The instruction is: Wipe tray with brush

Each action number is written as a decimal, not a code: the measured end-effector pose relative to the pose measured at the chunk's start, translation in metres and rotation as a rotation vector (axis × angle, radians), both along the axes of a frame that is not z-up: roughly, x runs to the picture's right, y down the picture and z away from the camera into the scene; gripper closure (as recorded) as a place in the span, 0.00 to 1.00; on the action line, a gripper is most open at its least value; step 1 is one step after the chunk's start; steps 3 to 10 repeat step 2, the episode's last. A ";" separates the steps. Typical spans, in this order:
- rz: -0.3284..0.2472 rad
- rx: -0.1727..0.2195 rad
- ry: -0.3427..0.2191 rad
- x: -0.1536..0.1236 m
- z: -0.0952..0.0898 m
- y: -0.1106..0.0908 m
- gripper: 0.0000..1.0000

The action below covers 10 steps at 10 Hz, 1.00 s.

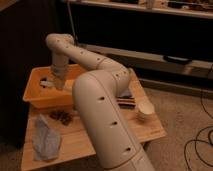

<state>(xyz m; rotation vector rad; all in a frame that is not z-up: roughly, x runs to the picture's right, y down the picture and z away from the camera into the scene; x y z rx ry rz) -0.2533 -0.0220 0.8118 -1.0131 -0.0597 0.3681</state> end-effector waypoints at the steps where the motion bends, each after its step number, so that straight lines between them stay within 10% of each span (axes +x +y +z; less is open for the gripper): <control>1: 0.019 -0.006 0.012 0.008 0.006 -0.010 1.00; 10: 0.038 -0.009 0.025 0.017 0.010 -0.016 1.00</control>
